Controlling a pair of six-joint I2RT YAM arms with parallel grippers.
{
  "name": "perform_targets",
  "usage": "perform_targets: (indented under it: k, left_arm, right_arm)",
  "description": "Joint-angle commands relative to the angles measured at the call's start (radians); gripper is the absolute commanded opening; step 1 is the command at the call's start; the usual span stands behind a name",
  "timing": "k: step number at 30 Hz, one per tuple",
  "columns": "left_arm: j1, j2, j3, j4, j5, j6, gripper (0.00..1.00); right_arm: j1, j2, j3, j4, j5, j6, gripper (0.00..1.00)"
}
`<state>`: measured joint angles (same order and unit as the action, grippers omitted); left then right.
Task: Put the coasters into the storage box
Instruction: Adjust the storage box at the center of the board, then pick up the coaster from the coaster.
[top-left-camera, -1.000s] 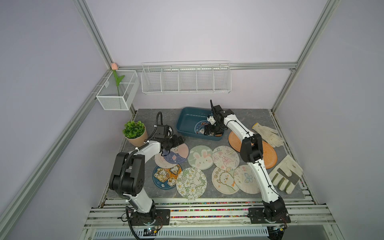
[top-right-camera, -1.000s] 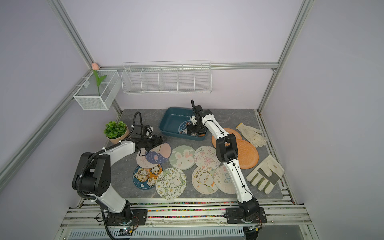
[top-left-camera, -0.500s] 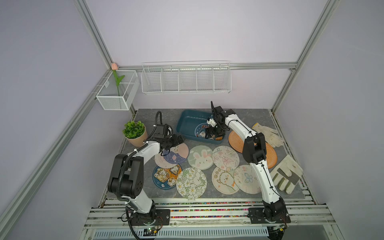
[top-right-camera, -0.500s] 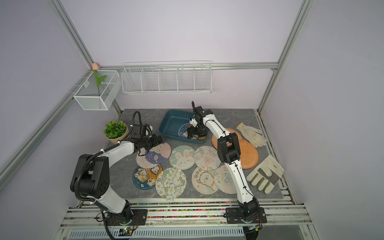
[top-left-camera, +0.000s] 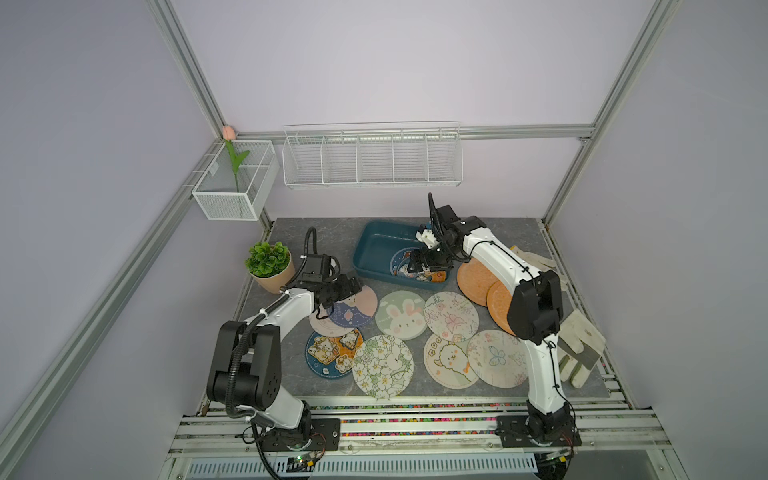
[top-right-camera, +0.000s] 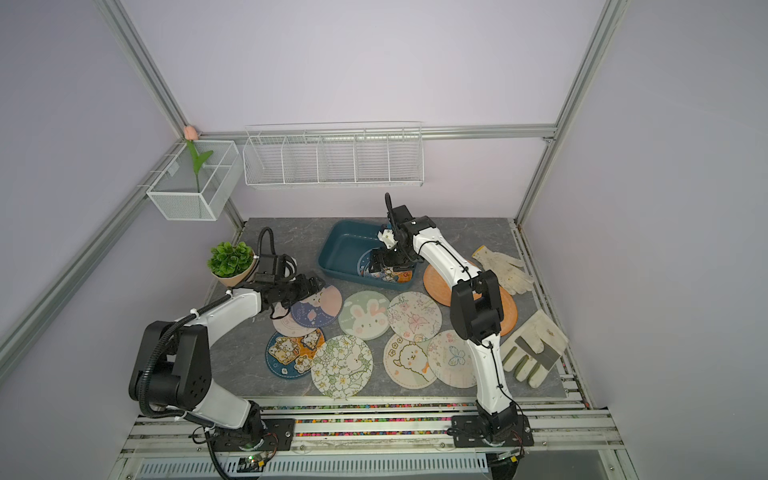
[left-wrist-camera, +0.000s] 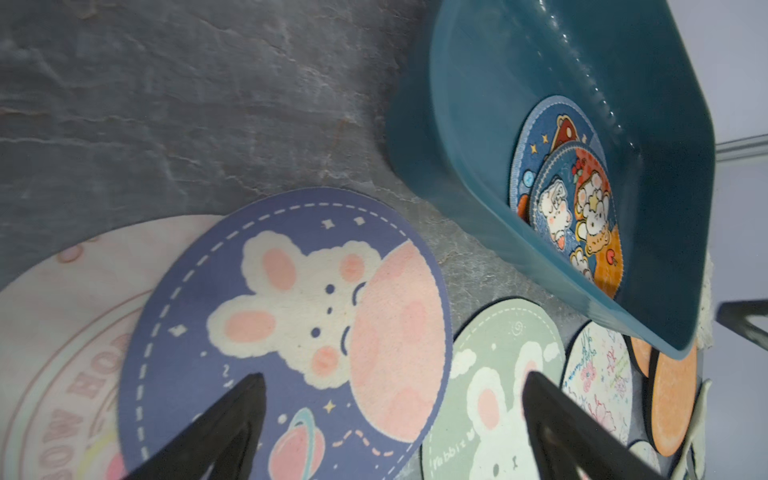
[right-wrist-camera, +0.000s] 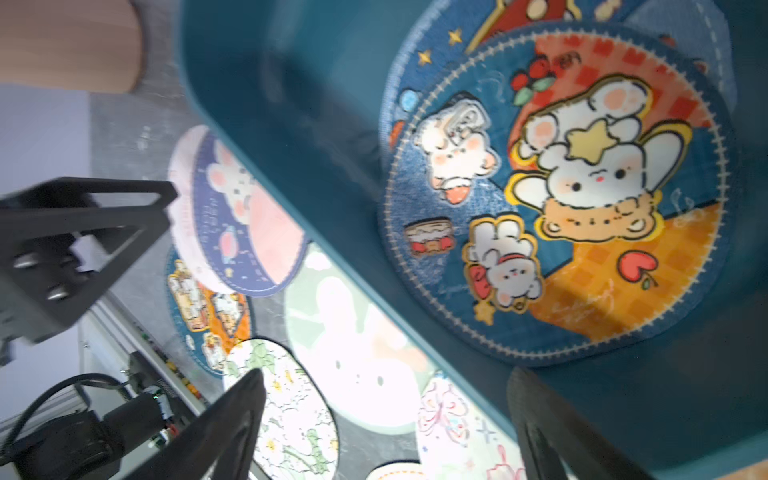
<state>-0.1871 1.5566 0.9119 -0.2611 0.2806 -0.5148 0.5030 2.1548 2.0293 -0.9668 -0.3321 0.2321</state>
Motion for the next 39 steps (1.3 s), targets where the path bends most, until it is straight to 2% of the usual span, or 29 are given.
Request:
perform_targets:
  k: [1,8,16,30,39]
  left_arm:
    - [0.036,-0.026,-0.01,-0.052,-0.03,0.014,0.94]
    - [0.096,-0.027,-0.022,-0.104,-0.038,0.038,0.9]
    - [0.104,-0.004,-0.033,-0.115,-0.055,0.053,0.82]
    - [0.111,0.079,-0.03,-0.093,-0.059,0.083,0.67]
    - [0.112,0.106,-0.044,-0.084,-0.051,0.096,0.62]
  right_arm:
    - [0.057,-0.044,-0.048,0.078,-0.027,0.084,0.93]
    - [0.181,0.012,-0.032,0.15,-0.041,0.17,0.92]
    - [0.271,0.135,0.042,0.158,-0.02,0.193,0.91]
    - [0.309,0.239,0.041,0.172,0.031,0.21,0.83]
    - [0.312,0.289,0.078,0.19,0.038,0.221,0.77]
